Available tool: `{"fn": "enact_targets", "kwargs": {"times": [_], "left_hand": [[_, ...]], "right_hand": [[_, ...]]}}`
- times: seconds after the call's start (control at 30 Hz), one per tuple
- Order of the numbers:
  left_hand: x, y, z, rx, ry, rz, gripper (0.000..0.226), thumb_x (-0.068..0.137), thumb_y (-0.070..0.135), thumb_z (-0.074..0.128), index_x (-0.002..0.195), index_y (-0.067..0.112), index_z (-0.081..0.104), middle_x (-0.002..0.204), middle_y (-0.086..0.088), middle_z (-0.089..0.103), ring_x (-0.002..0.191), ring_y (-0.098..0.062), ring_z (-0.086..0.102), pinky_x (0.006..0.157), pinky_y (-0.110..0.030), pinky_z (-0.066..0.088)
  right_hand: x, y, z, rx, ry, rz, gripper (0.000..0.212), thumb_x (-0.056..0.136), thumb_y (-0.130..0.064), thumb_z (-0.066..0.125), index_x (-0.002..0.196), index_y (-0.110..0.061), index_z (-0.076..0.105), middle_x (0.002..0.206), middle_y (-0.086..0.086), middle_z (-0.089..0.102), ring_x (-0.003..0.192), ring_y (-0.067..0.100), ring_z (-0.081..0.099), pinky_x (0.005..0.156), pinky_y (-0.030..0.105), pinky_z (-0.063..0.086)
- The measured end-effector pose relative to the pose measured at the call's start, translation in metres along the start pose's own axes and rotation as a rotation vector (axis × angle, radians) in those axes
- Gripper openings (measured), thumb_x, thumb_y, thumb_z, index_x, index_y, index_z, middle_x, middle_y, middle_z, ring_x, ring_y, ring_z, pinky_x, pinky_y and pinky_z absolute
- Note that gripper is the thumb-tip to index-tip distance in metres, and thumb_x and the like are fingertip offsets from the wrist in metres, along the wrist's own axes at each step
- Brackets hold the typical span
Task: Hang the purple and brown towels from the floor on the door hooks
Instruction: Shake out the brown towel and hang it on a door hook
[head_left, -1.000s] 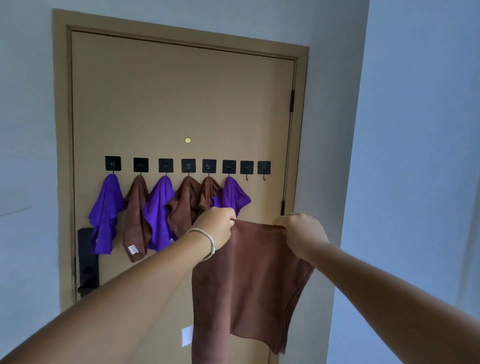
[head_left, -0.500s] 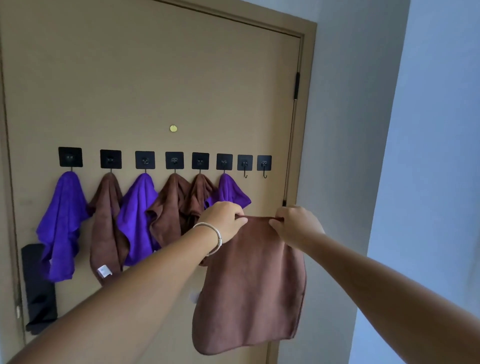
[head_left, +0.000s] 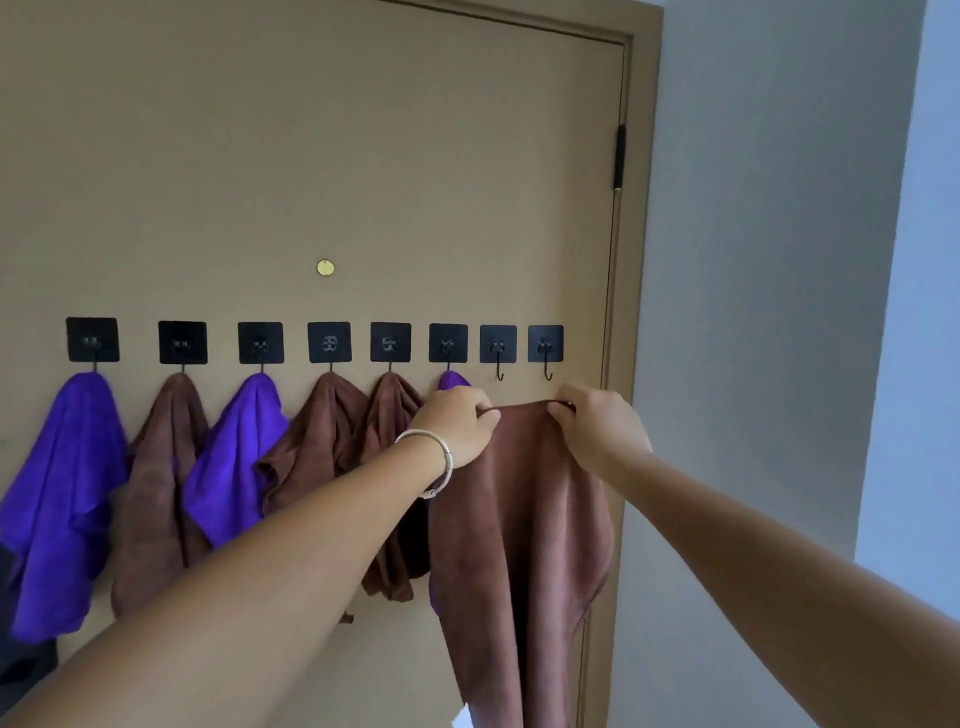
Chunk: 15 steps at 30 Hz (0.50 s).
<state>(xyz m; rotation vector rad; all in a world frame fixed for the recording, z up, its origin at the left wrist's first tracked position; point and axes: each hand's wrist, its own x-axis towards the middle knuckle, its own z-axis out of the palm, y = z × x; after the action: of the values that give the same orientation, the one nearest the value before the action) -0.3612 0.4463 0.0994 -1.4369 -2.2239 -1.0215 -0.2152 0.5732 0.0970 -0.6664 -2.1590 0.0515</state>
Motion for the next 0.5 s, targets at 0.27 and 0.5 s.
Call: {"fn": "enact_targets", "kwargs": {"times": [0.27,0.5], "left_hand": [[0.080,-0.005,0.038,-0.035,0.110,-0.122,0.023,0.089,0.037,0.053,0.076,0.025,0.067,0.081,0.011,0.068,0.085,-0.012,0.062,0.079,-0.029,0.049],[0.128,-0.018,0.055,0.025,0.258,-0.142,0.018,0.090,0.038,0.052,0.076,0.034,0.061,0.082,0.016,0.065,0.085,-0.009,0.060,0.072,-0.026,0.045]], "right_hand": [[0.074,0.050,0.048,0.157,-0.032,-0.040,0.018,0.097,-0.037,0.045,0.088,-0.032,0.059,0.081,-0.010,0.061,0.073,0.013,0.055,0.053,0.026,0.037],[0.133,0.059,0.082,0.183,-0.011,-0.125,0.018,0.098,-0.031,0.046,0.094,-0.021,0.062,0.094,-0.001,0.057,0.084,0.019,0.056,0.068,0.036,0.049]]}}
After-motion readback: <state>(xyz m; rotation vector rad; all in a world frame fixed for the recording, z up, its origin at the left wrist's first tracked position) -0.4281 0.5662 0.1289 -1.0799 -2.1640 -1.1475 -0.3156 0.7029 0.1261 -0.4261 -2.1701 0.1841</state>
